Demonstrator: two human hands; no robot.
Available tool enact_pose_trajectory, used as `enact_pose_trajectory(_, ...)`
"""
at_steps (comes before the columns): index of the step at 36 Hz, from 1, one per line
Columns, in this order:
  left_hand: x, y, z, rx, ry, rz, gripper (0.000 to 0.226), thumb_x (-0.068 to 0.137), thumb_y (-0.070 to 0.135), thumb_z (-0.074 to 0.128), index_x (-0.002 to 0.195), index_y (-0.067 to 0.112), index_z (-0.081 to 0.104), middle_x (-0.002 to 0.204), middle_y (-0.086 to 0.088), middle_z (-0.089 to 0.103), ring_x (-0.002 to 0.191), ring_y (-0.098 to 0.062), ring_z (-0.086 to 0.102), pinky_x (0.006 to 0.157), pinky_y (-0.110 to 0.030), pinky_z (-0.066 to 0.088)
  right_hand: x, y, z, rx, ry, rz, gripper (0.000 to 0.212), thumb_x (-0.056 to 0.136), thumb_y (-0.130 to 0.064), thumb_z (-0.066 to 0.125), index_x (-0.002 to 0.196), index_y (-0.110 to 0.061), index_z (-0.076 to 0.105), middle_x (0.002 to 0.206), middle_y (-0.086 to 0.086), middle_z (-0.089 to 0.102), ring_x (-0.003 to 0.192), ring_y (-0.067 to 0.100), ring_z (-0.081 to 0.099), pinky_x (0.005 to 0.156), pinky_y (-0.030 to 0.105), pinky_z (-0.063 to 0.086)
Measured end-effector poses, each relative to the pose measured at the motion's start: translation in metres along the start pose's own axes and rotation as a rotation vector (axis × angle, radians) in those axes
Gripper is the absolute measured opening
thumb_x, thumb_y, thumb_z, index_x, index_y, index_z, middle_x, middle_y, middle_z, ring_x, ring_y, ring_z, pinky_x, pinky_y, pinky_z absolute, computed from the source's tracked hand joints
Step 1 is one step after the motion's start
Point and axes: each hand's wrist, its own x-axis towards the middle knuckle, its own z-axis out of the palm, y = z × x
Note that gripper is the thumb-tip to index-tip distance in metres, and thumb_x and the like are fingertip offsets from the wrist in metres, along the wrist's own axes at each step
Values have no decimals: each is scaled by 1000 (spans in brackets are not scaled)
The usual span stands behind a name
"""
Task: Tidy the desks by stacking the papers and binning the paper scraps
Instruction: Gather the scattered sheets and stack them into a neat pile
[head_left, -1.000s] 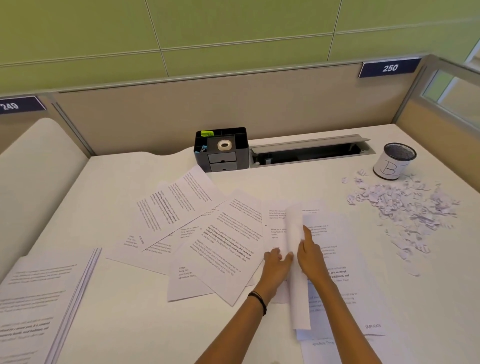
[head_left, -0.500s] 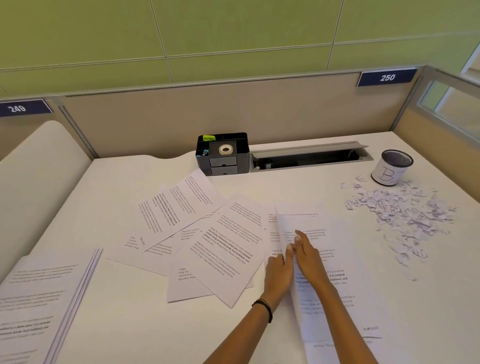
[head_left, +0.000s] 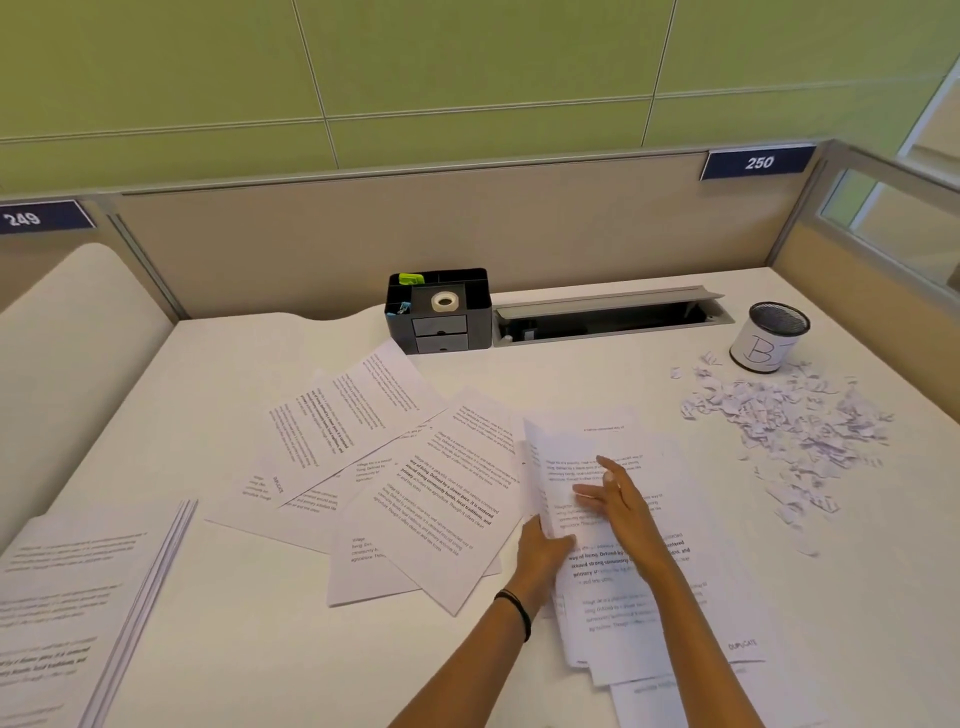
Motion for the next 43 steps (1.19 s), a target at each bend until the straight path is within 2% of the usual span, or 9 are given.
enact_pose_trajectory(4,1,2,-6,21,46,72,28,85,5,61,110,20,59,111,-5,67,100,-25,65,87,-45,54,1,-3,-19,25,122,-69,29,100,-19,36,128,-24,44,104,3,67,96,10,65,78,15,50)
enact_pose_trajectory(8,-7,25,-18,16,58,195,31,91,4,56,120,16,56,113,1,65,101,-18,64,84,-33,55,0,-4,-36,32,296,-87,28,97,-9,42,122,-19,52,109,4,65,104,13,61,96,32,45)
enact_pose_trajectory(13,-12,60,-42,56,126,341,26,92,9,56,117,18,57,111,0,67,93,-16,67,73,-25,57,5,-2,-46,14,467,-14,34,94,-10,51,128,-11,49,132,10,52,123,26,48,99,33,38)
enact_pose_trajectory(18,-25,91,-68,22,144,451,28,92,11,57,118,19,58,110,2,67,94,-15,68,75,-28,57,5,-13,-49,48,381,-12,51,89,-20,60,136,-18,40,134,6,48,122,22,46,99,37,40)
enact_pose_trajectory(23,-42,110,-91,-22,122,539,26,90,15,59,114,24,59,109,5,68,95,-14,68,76,-29,57,4,-37,-46,198,178,-60,29,87,-15,62,115,-23,55,100,-5,68,89,11,66,74,20,53)
enact_pose_trajectory(28,-55,123,-110,-108,192,599,28,90,13,58,117,18,59,106,4,69,91,-13,69,69,-24,56,4,-63,-33,318,114,-194,26,82,-8,66,104,-22,63,97,-5,72,87,11,69,76,23,57)
enact_pose_trajectory(34,-66,133,-125,-148,246,630,26,88,16,61,113,23,60,104,5,70,89,-12,69,71,-28,58,6,-87,-17,388,40,-282,59,60,-43,80,110,-15,65,105,1,71,94,18,68,79,30,56)
enact_pose_trajectory(38,-71,136,-132,-184,247,637,29,86,18,63,113,27,60,108,5,69,96,-15,68,78,-34,57,7,-98,-9,444,32,-328,32,70,-18,70,101,-18,66,94,-4,73,88,16,68,74,25,55)
enact_pose_trajectory(43,-73,133,-143,-153,195,635,29,80,23,63,109,25,62,107,3,69,98,-18,67,81,-37,57,6,-97,-4,404,17,-331,29,72,-13,69,101,-18,66,95,-6,73,89,16,68,73,24,55)
